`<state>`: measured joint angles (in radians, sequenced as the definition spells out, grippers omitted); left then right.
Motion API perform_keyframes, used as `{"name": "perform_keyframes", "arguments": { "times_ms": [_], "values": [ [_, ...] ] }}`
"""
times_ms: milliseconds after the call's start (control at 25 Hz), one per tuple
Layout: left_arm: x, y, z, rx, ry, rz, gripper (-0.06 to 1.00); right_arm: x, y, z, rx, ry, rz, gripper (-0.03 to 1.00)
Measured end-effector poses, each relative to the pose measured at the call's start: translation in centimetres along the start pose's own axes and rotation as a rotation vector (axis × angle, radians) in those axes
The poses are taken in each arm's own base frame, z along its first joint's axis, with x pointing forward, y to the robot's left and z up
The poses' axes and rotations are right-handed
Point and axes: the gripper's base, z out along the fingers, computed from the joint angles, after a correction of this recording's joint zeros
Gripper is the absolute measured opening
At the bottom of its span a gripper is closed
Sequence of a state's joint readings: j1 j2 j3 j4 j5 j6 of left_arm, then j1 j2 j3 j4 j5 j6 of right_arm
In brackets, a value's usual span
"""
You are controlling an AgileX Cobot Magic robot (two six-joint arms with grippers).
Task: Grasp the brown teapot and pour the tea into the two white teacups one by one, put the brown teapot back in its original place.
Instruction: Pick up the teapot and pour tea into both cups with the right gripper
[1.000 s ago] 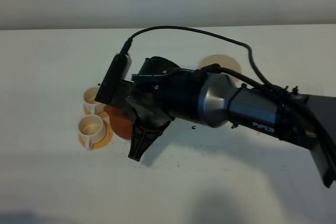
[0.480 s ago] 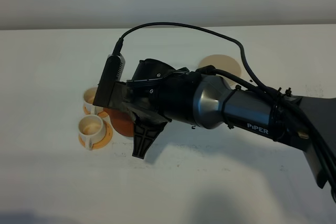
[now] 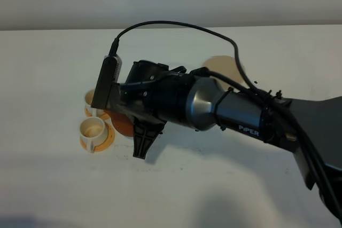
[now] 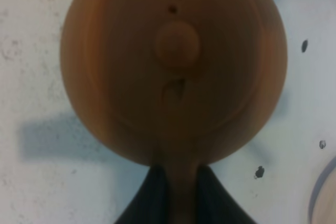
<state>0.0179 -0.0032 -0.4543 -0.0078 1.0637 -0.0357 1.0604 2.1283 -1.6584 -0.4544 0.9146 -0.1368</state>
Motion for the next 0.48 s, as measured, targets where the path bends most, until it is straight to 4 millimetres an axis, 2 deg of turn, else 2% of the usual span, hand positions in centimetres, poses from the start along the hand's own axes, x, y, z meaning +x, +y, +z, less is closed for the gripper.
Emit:
{"name": "perform_keyframes", "arguments": {
  "times_ms": [480],
  "values": [
    [0.0,0.0,0.0,0.0,0.0,0.0,0.56,-0.65,0.79,0.26,0.055,0.003,-0.09,0.1]
  ]
}}
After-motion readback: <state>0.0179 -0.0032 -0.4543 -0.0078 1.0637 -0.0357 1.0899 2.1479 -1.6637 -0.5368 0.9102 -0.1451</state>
